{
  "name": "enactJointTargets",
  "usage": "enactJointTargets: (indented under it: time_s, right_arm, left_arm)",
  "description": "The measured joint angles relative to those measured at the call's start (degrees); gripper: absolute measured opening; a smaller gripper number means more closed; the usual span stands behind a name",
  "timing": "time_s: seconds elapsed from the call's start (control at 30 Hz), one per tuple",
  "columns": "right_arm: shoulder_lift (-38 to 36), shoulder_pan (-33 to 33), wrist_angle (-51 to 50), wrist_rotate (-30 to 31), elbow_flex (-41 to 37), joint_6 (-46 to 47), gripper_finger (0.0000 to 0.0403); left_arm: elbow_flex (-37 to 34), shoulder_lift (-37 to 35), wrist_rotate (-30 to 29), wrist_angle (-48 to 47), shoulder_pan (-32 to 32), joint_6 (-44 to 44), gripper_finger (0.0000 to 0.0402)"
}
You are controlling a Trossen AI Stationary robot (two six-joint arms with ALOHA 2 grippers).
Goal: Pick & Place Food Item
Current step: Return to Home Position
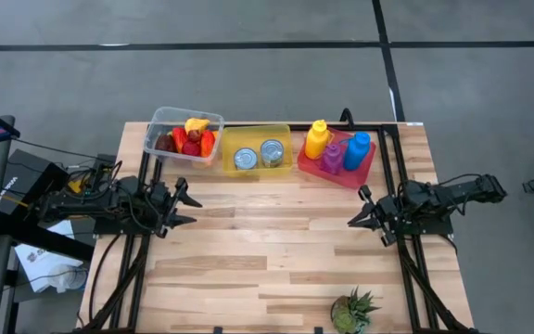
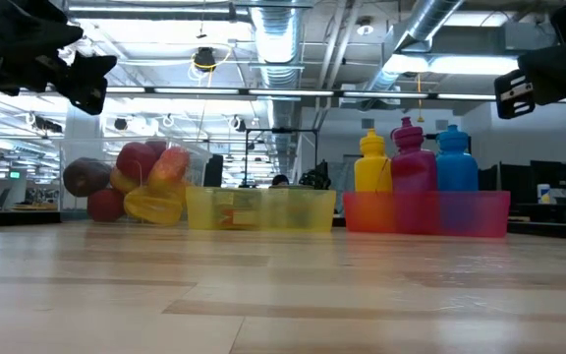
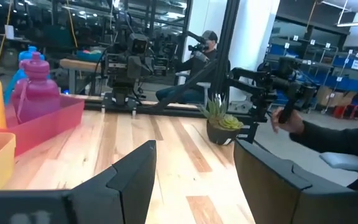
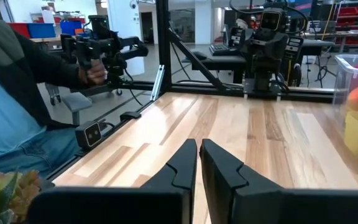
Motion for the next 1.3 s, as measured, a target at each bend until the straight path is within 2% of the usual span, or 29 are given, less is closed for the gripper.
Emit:
enactJointTargets:
  time_s: [1.3]
  right_arm:
    - [0.00,0.00,-0.02,-0.02,-0.02,0.04,0.0017]
  left_arm:
    - [-0.02,1.55,-0.26,1.18,0.00,0.08,0.0209]
